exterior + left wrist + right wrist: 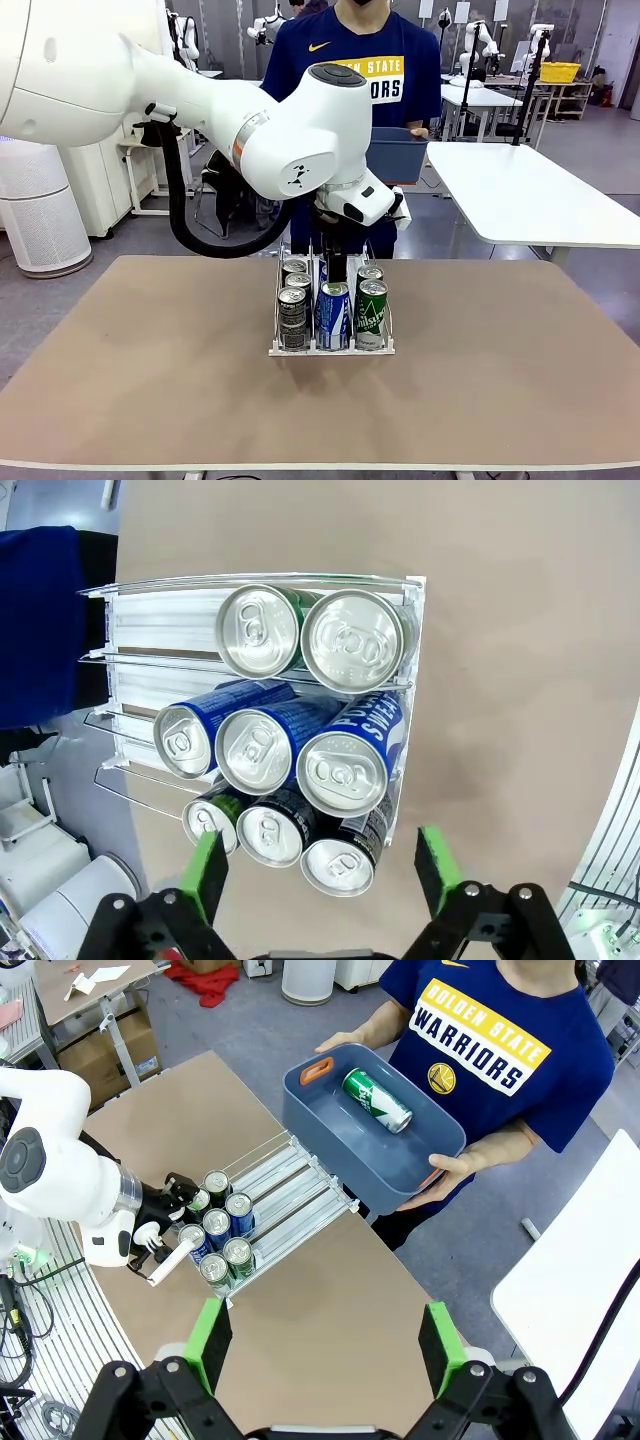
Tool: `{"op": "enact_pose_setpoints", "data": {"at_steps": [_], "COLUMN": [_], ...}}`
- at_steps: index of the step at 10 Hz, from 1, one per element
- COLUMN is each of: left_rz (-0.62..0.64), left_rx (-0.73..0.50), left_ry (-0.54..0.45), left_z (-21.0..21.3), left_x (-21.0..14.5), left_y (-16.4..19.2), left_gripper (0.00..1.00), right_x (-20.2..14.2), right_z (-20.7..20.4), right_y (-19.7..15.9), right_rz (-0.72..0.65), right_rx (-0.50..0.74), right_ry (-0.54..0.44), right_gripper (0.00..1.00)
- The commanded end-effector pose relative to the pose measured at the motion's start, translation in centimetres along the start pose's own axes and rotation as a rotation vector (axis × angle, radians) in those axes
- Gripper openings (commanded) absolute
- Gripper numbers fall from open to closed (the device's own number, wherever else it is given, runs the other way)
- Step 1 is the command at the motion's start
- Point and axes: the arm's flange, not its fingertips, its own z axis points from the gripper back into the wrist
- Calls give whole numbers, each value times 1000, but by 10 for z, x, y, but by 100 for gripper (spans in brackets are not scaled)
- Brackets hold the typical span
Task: Fill the beverage cans into the dispenser.
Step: Place the picked Ionic drink in the line of the Automatic Can Dispenser with the same cans, then pick up the Sprite handed by the human.
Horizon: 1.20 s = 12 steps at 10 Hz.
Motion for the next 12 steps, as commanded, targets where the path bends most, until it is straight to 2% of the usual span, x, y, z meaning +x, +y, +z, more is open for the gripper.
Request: {"op": "enact_pose_setpoints", "data": {"at_steps": [1,11,12], "left_rz": [-2,0,18], "left_rx": [-4,-2,-20], "left_ry": [7,0,21], "left_z": [-1,-1,24], "left_x": [-1,1,-5], "left_y": [-1,0,10], "left_gripper": [100,100,100], "right_x": [0,0,0], "right_z": [0,0,0], "right_y": [1,1,1], "right_rz": [0,0,0], "right_rx": [8,8,8], "right_ry": [1,1,1], "right_gripper": [100,100,100]}}
